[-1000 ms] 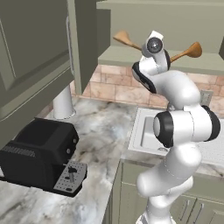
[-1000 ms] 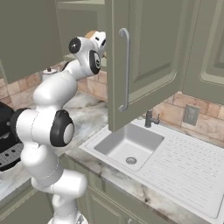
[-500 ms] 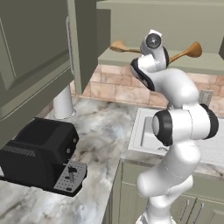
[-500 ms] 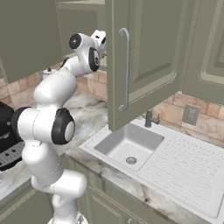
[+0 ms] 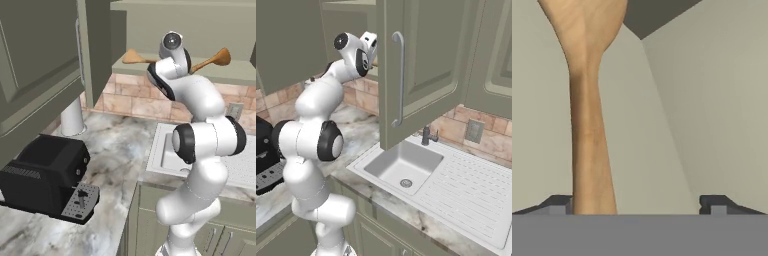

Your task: Organize the utensils by type. Pick up the wooden spoons from the counter and place them in the open cabinet. Then pick up the metallic utensils from the counter and place them in the open drawer.

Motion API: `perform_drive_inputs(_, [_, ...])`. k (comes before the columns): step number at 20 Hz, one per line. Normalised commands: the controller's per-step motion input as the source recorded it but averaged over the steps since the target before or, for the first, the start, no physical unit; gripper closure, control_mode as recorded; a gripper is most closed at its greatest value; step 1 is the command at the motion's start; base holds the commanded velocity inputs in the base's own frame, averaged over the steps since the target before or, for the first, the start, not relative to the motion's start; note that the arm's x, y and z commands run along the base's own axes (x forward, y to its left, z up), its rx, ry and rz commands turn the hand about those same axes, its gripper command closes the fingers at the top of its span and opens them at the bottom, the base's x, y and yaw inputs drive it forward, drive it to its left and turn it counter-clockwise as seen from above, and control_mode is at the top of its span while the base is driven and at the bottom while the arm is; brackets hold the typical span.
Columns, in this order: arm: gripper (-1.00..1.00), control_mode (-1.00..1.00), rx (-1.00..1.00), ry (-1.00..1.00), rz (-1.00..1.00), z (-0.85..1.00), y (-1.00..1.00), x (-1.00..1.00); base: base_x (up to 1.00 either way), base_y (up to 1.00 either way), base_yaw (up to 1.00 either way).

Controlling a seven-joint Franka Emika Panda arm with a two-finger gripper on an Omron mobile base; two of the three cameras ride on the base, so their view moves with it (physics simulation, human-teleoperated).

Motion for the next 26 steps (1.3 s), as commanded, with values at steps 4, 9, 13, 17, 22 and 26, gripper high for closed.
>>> perform_drive_inputs(4, [-1.0,-1.0,0.0,0.0,0.0,0.0,0.0,0.26,0.0,0.0,0.0])
perform_drive_inputs(9, [-1.0,-1.0,0.0,-0.02,0.01,0.0,0.0,-0.14,0.0,0.0,0.0])
perform_drive_inputs(13, [-1.0,-1.0,0.01,0.0,0.01,0.01,0.0,-0.51,0.0,0.0,0.0])
perform_drive_inputs(17, [-1.0,-1.0,0.04,0.05,0.0,0.0,-0.04,-0.21,0.0,0.0,0.0])
perform_drive_inputs(22, [-1.0,-1.0,0.14,0.1,0.0,-0.11,-0.56,0.22,0.0,0.0,0.0])
perform_drive_inputs(26, [-1.0,-1.0,0.14,0.0,0.0,-0.12,-0.93,0.97,0.0,0.0,0.0])
